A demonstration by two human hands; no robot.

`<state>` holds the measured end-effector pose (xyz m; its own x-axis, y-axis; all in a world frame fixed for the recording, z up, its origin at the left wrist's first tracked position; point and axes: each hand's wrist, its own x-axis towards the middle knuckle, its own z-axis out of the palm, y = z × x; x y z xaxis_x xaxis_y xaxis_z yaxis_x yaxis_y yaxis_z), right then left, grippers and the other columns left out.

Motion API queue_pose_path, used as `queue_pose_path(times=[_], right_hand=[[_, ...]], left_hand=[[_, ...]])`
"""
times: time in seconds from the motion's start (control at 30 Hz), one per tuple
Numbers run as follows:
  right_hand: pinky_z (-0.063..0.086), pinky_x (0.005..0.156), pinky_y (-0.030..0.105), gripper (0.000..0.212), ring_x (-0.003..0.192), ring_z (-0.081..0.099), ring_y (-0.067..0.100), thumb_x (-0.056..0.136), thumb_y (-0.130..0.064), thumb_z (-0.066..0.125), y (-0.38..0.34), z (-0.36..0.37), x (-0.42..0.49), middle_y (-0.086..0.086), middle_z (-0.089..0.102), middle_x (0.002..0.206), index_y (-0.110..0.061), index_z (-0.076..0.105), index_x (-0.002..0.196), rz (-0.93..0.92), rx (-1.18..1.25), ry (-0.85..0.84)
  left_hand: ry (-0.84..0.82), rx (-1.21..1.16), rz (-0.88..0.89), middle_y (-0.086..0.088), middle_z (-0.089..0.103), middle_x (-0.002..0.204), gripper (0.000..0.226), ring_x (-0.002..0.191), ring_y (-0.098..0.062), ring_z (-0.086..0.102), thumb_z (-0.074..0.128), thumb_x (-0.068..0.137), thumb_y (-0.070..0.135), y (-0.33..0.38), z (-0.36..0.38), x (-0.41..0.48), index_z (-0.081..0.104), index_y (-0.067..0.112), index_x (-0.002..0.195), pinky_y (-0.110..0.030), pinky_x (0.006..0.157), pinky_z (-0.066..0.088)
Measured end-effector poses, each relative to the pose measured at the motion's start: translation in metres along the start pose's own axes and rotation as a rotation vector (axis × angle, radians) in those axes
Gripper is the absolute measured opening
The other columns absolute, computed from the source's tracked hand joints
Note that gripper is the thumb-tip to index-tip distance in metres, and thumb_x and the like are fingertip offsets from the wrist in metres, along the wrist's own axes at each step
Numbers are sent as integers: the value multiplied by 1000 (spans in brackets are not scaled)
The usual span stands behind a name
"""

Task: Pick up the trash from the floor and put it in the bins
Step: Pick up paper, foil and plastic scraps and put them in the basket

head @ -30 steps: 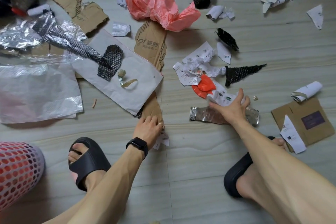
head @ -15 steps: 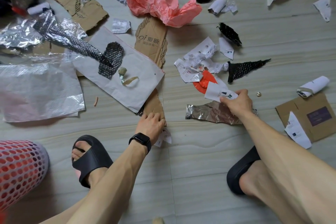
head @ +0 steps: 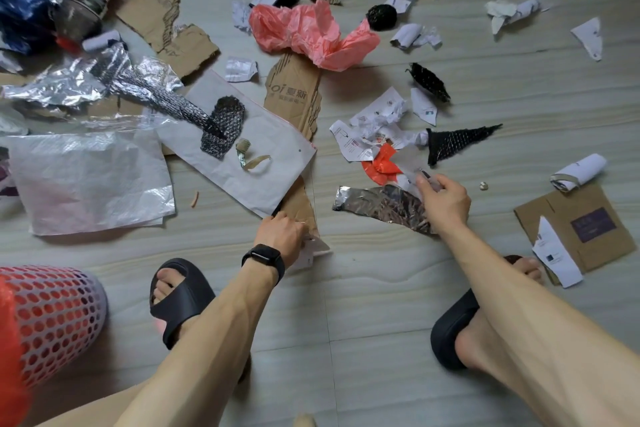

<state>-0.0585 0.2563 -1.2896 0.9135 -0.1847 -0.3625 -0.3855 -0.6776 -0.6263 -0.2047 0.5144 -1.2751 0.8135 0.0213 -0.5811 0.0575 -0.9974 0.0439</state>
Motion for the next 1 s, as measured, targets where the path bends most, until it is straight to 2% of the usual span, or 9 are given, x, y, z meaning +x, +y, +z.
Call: queue_pose_path(times=[0.13,0.3,0.4,0.47,0.53,0.63,0.77,0.9,1.0], right_hand=[[39,73,24,18,79,55,13,91,-44,66,-41,-5,-30,-4,62,85,-26,65,92,-22,192,22],[50,73,29,29,73,63,13,88,-54,63,-112,4,-76,-5,67,81,-25,63,82,-111,285,-129],[48,61,26,25,65,63,11,94,-39,62,-162,17,-125,-2,68,75,-21,65,79,-238,311,-259],[48,59,30,28,61,59,14,93,-33,65,-195,31,-159,0,67,71,-12,65,76,-313,344,-338],[44,58,32,29,60,55,15,91,-32,68,-222,47,-190,0,64,66,-9,65,75,-355,361,-435],[42,52,27,20,55,54,11,90,-26,69,-258,77,-257,-5,65,61,-17,67,72,-437,344,-623],[45,49,25,16,55,58,11,88,-25,70,-289,119,-343,2,68,68,-9,69,84,-500,267,-830],[58,64,45,23,60,65,22,78,-30,56,-303,170,-401,2,68,63,-10,65,81,-594,98,-850],[57,75,45,24,76,71,25,80,-33,54,-308,199,-434,4,74,81,-16,68,92,-686,-27,-912]], left_hand=[[96,-46,-70,-9,67,102,20,107,-29,55,52,92,29,-20,-40,-24,64,16,103,-33,71,36],[277,2,-186,-12,67,98,17,95,-32,63,52,93,26,-73,-99,-77,64,15,100,-34,68,46],[382,23,-296,-8,64,85,12,79,-29,63,54,94,21,-122,-128,-121,64,16,98,-33,63,50],[447,-5,-386,-4,57,76,7,70,-25,54,56,94,20,-155,-143,-159,62,17,94,-32,58,44],[498,-76,-476,-3,58,79,4,71,-25,51,60,90,23,-183,-150,-197,58,20,88,-31,58,38],[544,-255,-646,-7,67,93,8,85,-31,62,61,85,27,-228,-133,-264,55,23,87,-32,62,42],[524,-404,-824,-10,69,105,20,98,-32,65,62,82,32,-280,-86,-333,60,25,101,-36,72,50],[476,-516,-1009,-7,68,109,17,102,-30,63,57,84,31,-311,-33,-372,59,25,100,-33,76,50],[366,-644,-1098,-4,67,113,31,106,-28,61,63,82,38,-326,-4,-383,59,24,109,-33,80,49]])
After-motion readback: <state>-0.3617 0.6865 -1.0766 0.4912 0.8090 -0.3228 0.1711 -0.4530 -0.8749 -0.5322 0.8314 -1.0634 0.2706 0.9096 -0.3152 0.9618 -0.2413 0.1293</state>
